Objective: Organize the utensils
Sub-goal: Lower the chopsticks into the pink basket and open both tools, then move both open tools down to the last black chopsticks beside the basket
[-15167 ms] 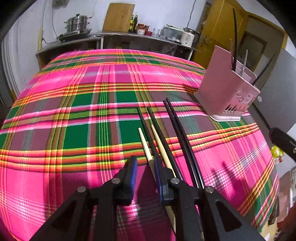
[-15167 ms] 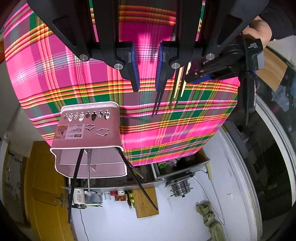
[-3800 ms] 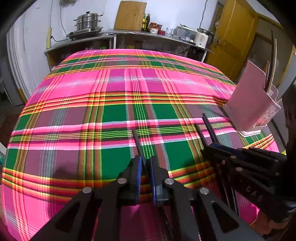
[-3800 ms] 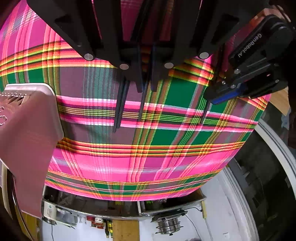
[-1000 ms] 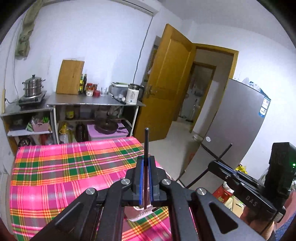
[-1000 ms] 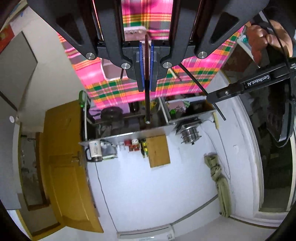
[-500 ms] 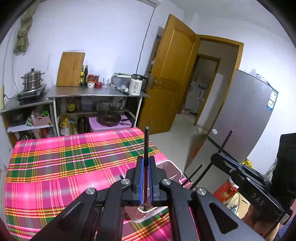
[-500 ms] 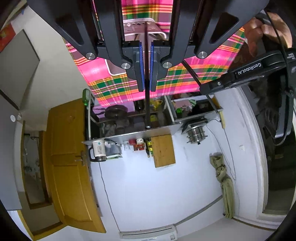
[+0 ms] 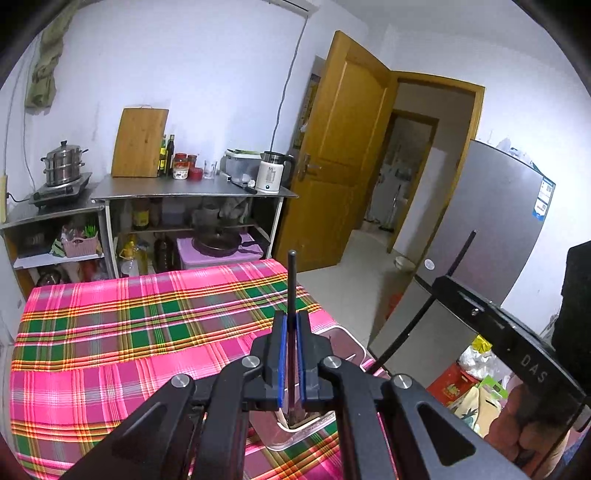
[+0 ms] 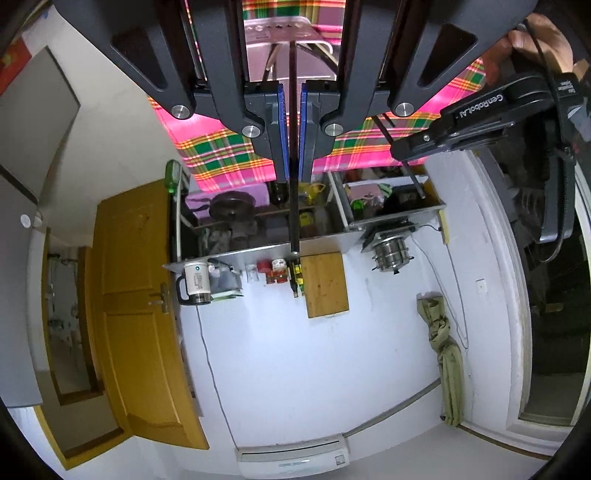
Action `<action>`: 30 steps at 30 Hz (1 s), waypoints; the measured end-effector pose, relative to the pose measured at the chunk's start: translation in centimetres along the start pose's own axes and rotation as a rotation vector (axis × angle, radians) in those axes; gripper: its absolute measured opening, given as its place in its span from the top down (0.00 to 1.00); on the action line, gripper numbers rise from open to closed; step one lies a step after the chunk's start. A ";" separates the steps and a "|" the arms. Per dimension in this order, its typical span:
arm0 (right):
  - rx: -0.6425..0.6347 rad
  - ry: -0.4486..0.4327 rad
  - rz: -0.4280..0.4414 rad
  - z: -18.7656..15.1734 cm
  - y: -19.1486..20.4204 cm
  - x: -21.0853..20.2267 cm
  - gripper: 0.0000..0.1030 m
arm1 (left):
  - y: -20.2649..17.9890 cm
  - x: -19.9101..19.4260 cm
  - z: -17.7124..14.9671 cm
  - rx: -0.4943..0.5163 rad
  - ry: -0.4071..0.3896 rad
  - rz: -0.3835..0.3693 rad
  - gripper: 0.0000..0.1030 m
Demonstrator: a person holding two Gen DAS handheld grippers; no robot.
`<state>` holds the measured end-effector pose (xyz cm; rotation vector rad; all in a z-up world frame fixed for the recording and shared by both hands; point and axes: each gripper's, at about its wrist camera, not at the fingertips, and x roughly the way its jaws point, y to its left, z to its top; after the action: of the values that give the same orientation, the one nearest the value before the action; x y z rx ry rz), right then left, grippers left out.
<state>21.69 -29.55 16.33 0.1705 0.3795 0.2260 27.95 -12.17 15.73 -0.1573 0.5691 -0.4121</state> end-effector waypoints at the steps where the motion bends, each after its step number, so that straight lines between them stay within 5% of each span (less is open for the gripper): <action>1: 0.004 0.003 0.002 -0.1 -0.1 0.2 0.95 | 0.0 0.1 0.0 0.000 0.002 0.001 0.96; 21: 0.051 0.212 -0.004 -6.9 -1.4 4.5 0.94 | 1.1 2.2 -3.9 -0.014 0.106 0.001 0.92; 25: 0.053 0.205 -0.009 -7.0 -1.6 3.5 0.91 | 1.8 1.0 -4.0 -0.030 0.088 -0.010 0.81; 30: 0.050 0.175 -0.019 -6.4 -1.3 1.9 0.85 | 2.2 -1.6 -4.3 -0.041 0.042 -0.008 0.80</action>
<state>21.22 -29.54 9.55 0.1973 0.5610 0.2134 25.09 -9.64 12.38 -0.1908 0.6187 -0.4128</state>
